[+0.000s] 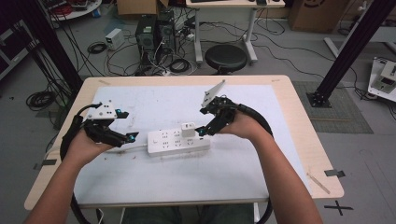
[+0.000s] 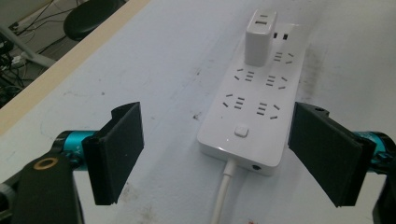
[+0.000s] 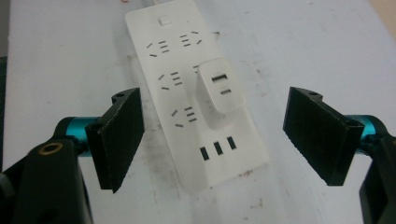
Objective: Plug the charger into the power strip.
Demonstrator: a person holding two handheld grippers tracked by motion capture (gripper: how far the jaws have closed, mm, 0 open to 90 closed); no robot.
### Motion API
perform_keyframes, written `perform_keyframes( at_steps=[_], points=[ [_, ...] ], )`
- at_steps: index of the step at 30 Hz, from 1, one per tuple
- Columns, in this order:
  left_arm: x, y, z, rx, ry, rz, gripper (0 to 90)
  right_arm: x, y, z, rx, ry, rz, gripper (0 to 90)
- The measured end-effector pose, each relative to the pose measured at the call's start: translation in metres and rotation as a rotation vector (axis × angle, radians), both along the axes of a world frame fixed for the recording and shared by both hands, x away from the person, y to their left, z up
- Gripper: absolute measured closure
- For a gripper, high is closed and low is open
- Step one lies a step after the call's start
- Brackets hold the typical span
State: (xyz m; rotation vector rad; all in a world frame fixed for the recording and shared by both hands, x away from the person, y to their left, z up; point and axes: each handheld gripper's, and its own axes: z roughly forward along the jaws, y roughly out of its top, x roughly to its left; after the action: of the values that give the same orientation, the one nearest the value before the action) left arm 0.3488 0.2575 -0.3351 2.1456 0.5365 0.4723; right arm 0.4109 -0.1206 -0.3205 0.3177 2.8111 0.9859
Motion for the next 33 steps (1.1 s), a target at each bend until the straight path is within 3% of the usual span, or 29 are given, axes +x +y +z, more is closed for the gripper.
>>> perform_keyframes(
  at_steps=[6,8,11,21,33],
  points=[
    [0.000,0.002,0.000,-0.043,-0.037,-0.032,18.0,-0.013,-0.030,-0.001,0.096,-0.014,-0.073,20.7],
    [0.000,0.002,-0.002,-0.065,-0.037,-0.034,17.9,-0.017,-0.041,-0.002,0.127,-0.011,-0.099,20.7],
    [0.001,0.000,-0.006,-0.062,-0.031,-0.045,17.7,-0.022,-0.057,-0.005,0.164,-0.011,-0.129,20.7],
    [0.003,-0.003,-0.016,-0.070,-0.015,-0.033,17.4,-0.027,-0.084,-0.016,0.205,-0.005,-0.187,20.5],
    [0.002,0.000,-0.016,-0.064,-0.010,-0.015,17.4,-0.026,-0.089,-0.016,0.217,-0.003,-0.215,20.5]
  ],
)
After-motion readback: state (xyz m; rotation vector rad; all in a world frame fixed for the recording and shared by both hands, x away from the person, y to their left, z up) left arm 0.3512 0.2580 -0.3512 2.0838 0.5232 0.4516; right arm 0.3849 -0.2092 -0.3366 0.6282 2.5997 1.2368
